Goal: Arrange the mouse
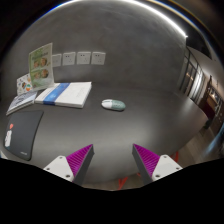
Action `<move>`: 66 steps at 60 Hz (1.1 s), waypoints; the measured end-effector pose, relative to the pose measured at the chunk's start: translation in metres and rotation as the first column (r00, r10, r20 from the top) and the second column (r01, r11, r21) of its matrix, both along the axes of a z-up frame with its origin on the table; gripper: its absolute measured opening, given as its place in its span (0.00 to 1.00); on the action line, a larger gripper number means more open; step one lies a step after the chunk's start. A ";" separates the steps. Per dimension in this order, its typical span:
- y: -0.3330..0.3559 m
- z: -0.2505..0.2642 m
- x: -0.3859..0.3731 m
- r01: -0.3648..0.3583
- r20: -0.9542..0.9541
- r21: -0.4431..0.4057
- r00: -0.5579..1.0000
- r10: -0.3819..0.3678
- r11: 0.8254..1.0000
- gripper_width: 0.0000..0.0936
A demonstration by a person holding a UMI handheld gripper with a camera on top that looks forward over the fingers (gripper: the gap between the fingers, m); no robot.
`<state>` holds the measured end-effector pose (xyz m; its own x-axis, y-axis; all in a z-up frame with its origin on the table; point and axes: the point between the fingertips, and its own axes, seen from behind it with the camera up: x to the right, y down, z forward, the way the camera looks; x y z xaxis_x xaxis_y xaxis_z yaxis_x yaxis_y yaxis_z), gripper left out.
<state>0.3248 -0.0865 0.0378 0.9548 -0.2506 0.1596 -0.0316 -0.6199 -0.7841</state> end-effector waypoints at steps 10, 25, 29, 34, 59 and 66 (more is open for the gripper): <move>0.075 -0.003 0.064 -0.071 -0.020 0.020 0.997 0.071 0.997 0.89; 0.177 -0.038 0.094 -0.270 -0.051 -0.063 0.962 0.267 0.961 0.89; 0.200 -0.042 0.092 -0.293 -0.085 -0.060 0.954 0.287 0.954 0.88; 0.226 -0.044 0.090 -0.322 -0.117 -0.058 0.942 0.314 0.945 0.89; 0.317 -0.044 0.097 -0.323 -0.196 0.021 0.927 0.321 0.946 0.57; 0.314 -0.041 0.096 -0.268 -0.230 0.066 0.933 0.276 0.961 0.49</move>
<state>0.4205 0.2278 -0.0034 0.9965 0.0231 -0.0807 -0.0504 -0.6048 -0.7948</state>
